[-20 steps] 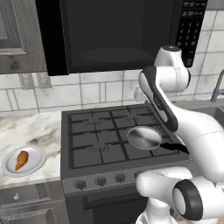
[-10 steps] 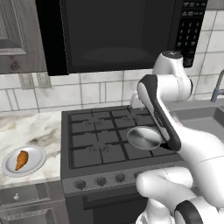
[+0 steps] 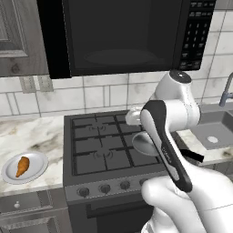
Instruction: Pick the croissant and place it on the pan. Then turn on the stove to warm the croissant.
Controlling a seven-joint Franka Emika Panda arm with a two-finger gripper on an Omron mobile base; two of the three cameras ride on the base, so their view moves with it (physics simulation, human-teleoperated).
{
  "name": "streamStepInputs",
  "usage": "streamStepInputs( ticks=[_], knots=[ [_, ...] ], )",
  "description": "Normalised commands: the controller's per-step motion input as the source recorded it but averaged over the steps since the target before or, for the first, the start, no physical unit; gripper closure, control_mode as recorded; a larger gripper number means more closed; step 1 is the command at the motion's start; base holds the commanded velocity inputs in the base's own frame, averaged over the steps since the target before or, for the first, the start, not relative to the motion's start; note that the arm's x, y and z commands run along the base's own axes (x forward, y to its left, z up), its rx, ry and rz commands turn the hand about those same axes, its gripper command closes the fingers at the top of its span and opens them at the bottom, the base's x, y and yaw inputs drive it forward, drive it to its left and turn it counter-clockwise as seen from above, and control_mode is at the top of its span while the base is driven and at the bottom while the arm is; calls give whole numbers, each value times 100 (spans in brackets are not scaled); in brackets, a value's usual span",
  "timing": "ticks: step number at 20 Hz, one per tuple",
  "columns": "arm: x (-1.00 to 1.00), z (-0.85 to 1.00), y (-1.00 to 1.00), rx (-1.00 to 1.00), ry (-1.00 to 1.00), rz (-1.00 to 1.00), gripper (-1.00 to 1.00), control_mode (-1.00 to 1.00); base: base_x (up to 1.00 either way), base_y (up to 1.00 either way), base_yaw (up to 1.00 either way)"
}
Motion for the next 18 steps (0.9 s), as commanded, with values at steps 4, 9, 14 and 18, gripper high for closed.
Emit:
streamStepInputs(
  ticks=[4,9,14,18],
  knots=[
    [-21,-2,56,12,-5,3,-100,-100,0,0,0],
    [-3,0,58,9,0,7,-100,-100,0,0,0],
    [0,0,63,6,0,9,-100,-100,0,0,0],
    [0,0,59,6,0,9,-100,-100,0,0,0]
  ],
)
